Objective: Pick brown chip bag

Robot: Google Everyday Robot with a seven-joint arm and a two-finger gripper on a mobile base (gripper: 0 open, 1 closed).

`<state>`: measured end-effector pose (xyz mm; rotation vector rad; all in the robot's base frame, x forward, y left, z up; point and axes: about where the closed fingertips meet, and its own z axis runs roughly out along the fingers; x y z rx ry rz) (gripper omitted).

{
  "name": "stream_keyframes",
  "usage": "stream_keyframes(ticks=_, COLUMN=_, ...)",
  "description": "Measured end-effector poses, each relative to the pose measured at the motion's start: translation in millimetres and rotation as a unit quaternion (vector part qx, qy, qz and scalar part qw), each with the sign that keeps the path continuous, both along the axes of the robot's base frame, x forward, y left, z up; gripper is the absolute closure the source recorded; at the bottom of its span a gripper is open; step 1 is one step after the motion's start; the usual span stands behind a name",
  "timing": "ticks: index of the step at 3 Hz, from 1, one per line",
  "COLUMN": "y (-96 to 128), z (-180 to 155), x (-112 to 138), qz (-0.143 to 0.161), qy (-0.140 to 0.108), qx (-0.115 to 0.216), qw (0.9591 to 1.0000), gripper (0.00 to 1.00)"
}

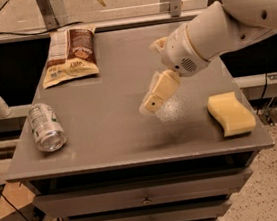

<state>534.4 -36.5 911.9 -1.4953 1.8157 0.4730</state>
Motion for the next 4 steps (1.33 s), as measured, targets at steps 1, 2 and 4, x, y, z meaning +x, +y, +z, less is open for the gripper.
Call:
stream_keyframes(ticks=1, y=6.8, z=1.0, x=0.6, qz=-0.009, qy=-0.003, qx=0.036, qw=0.9993, gripper=0.0)
stream_keyframes(ticks=2, y=30.2, z=12.4, x=13.5, qz=-0.009, qy=-0.019, qx=0.095, qw=0.9952, gripper=0.0)
stream_keyframes(ticks=4, y=83.2, z=8.8, x=51.3, qz=0.001, qy=-0.019, qx=0.142, qw=0.9897, gripper=0.0)
